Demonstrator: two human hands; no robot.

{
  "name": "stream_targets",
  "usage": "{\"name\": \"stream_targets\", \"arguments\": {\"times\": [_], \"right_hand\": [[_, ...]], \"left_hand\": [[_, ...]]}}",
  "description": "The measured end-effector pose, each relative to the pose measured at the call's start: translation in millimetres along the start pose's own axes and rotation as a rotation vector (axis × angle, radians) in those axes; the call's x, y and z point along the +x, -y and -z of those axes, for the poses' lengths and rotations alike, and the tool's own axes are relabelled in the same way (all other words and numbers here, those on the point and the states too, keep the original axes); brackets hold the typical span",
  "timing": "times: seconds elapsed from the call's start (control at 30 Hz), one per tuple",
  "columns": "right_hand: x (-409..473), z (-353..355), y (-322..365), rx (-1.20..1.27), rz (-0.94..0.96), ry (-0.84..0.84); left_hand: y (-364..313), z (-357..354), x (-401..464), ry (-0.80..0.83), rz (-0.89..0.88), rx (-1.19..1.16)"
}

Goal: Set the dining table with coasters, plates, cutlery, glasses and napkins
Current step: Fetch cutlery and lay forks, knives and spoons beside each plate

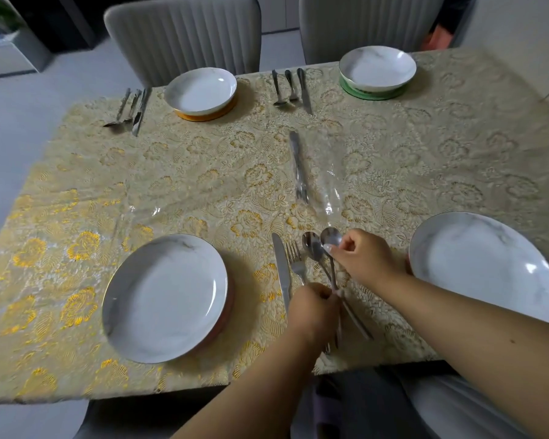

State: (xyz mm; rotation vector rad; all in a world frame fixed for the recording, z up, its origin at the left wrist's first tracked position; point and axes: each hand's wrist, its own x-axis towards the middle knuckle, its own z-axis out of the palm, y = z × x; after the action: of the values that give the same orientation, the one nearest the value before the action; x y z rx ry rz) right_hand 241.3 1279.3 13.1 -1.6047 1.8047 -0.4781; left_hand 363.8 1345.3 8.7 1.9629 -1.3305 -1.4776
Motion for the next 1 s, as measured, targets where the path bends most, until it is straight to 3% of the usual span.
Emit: {"name": "stream_targets", "arguments": {"times": [0.23,0.37,0.57,0.87,1.0], "right_hand": [[-5.6,-7.7,13.9,0.094,-0.343,0.297],[-9.3,-8.7,12.6,0.192,-0.421,0.323],[-9.3,-5.9,11.2,0.149,-0.455,0.367],[9.6,23.3,15.4,0.175,-0.370,0.069],[53.9,41.6,20.8,0.069,-0.399,-0.039]], "left_hand": [[1.7,6.2,3.0,-0.007,0.003,0.059],[5.6,10.2,4.4,-0.059,0.005,0.215],[-2.7,14.2,8.7,-0.185,-0.049,0.465],[-15.2,12.7,14.9,-0.197,-0.100,0.556],[-44.7,31.4,34.4,-0.339,-0.176,0.482]]}}
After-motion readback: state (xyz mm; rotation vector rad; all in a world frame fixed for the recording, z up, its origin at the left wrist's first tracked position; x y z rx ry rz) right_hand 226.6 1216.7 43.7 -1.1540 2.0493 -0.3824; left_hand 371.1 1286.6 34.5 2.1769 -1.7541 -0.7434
